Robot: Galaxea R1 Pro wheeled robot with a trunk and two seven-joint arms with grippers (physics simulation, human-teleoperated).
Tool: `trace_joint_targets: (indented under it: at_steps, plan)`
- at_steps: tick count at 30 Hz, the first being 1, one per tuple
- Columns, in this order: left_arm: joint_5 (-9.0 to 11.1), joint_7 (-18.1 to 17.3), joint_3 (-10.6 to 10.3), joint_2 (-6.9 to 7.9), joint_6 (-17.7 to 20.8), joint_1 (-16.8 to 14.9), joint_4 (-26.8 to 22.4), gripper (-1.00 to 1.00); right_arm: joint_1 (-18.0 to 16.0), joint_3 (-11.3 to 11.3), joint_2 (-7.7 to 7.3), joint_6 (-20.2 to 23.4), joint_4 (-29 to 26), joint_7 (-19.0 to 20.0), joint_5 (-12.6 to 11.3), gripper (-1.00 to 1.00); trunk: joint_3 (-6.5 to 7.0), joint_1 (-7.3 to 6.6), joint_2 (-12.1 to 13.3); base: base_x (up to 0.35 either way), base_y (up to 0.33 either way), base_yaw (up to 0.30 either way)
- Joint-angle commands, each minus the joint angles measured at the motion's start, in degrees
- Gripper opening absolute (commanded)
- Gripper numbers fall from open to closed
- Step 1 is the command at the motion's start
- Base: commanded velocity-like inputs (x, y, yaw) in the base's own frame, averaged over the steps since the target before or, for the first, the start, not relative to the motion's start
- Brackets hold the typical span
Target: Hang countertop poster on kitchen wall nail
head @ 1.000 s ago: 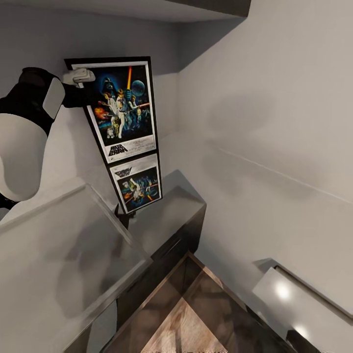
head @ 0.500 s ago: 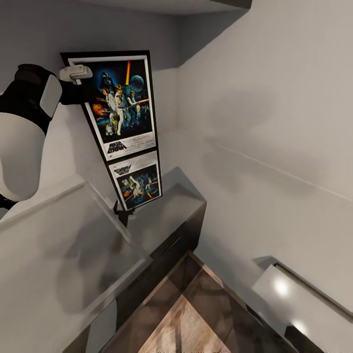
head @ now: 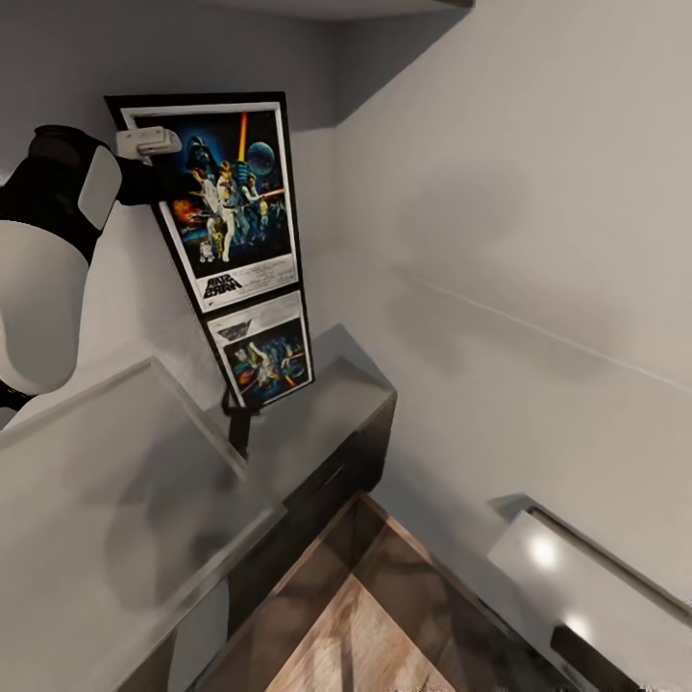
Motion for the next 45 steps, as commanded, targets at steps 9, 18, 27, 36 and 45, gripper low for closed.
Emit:
trace_joint_targets:
  at_steps: [9, 18, 27, 36, 45]
  plan:
    - [0.2, -0.2, 0.2, 0.00, 0.3, 0.0, -0.1, 1.00, -0.1, 0.0, 0.02, -0.3, 0.2, -0.4, 0.6, 1.00, -0.07, 0.00, 0.0, 0.000, 0.000, -0.077]
    - [0.3, -0.5, 0.5, 0.12, 0.3, 0.0, -0.2, 1.00, -0.1, 0.0, 0.02, -0.3, 0.3, -0.4, 0.6, 1.00, -0.07, 0.00, 0.0, 0.000, 0.000, -0.003]
    - [0.5, -0.7, 0.4, 0.42, 0.4, 0.0, -0.3, 1.00, -0.1, 0.0, 0.02, -0.3, 0.3, -0.4, 0.6, 1.00, -0.07, 0.00, 0.0, 0.000, 0.000, 0.000]
    - [0.5, -0.8, 0.7, 0.44, 0.5, 0.0, -2.8, 1.00, -0.1, 0.0, 0.02, -0.3, 0.2, -0.4, 0.6, 1.00, -0.07, 0.00, 0.0, 0.000, 0.000, 0.000]
    - [0.5, -0.7, 0.7, 0.45, 0.5, 0.0, -3.1, 1.00, -0.1, 0.0, 0.02, -0.3, 0.3, -0.4, 0.6, 1.00, -0.07, 0.00, 0.0, 0.000, 0.000, 0.000]
